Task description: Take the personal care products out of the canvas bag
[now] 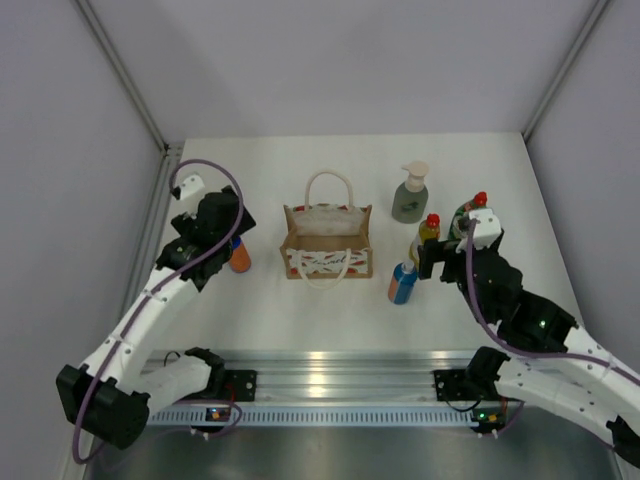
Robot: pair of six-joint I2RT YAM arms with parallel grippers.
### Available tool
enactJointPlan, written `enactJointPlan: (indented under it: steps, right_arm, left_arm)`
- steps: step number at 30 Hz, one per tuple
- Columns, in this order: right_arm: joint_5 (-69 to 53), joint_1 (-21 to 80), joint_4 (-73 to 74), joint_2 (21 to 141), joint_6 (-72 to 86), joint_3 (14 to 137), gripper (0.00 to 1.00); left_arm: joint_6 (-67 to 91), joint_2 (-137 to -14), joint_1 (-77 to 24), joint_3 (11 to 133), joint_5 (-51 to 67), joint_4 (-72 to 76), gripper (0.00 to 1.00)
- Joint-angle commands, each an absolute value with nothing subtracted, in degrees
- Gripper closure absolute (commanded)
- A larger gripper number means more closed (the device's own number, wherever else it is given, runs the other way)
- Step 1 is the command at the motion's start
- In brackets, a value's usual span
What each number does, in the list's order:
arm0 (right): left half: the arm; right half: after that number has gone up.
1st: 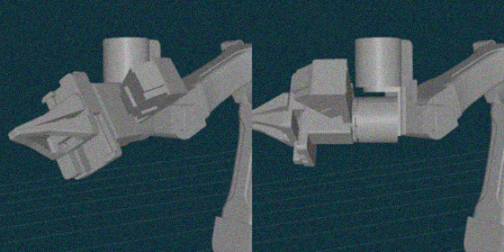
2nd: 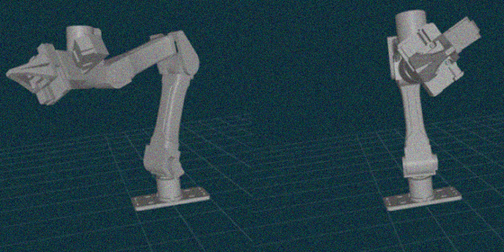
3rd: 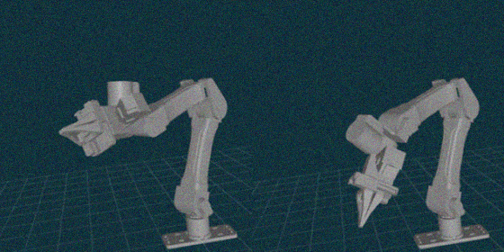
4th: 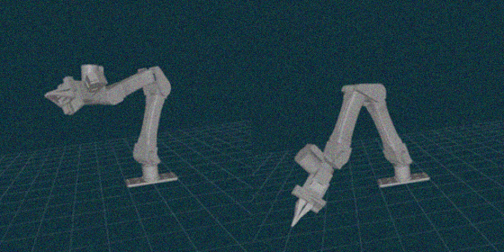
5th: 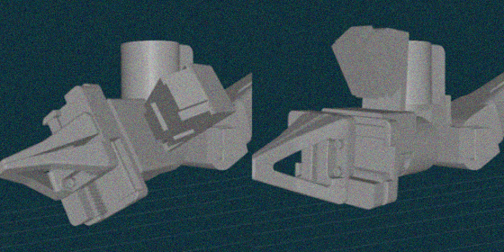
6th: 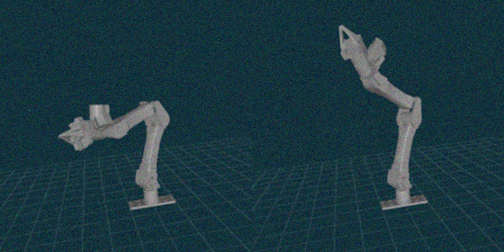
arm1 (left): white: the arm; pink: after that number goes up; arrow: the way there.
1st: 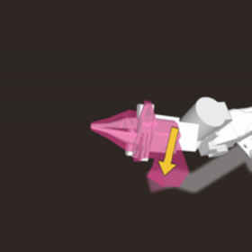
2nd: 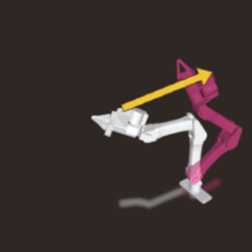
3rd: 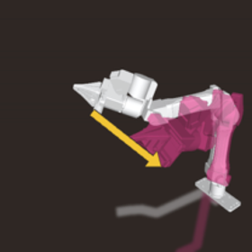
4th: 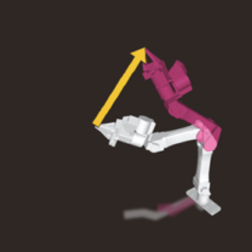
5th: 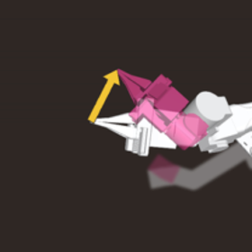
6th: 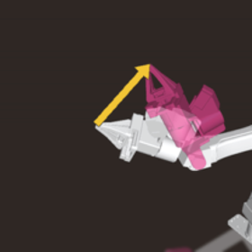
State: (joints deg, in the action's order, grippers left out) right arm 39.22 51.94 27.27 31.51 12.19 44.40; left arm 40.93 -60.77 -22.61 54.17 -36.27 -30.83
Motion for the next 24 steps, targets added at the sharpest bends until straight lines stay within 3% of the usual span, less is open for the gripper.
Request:
enactJointPlan:
  steps: [1, 7, 14, 24]
  right_arm:
    - [43.7, 51.2, 31.5, 34.0, 12.3, 49.1, 0.00]
    - [42.5, 47.7, 35.2, 33.0, 10.6, 50.8, 0.01]
    - [35.3, 33.7, 42.0, 29.8, 6.9, 54.5, 0.00]
    - [37.0, 33.0, 52.2, 24.7, 9.1, 59.8, 0.01]
  left_arm:
    - [37.3, -57.9, -22.8, 61.4, -33.0, -38.3, 0.02]
    - [29.7, -55.4, -22.8, 68.4, -28.0, -44.9, 0.02]
    - [23.0, -46.4, -22.8, 69.6, -28.8, -48.6, 0.02]
    - [22.5, -32.5, -22.8, 66.1, -37.9, -54.0, 0.02]
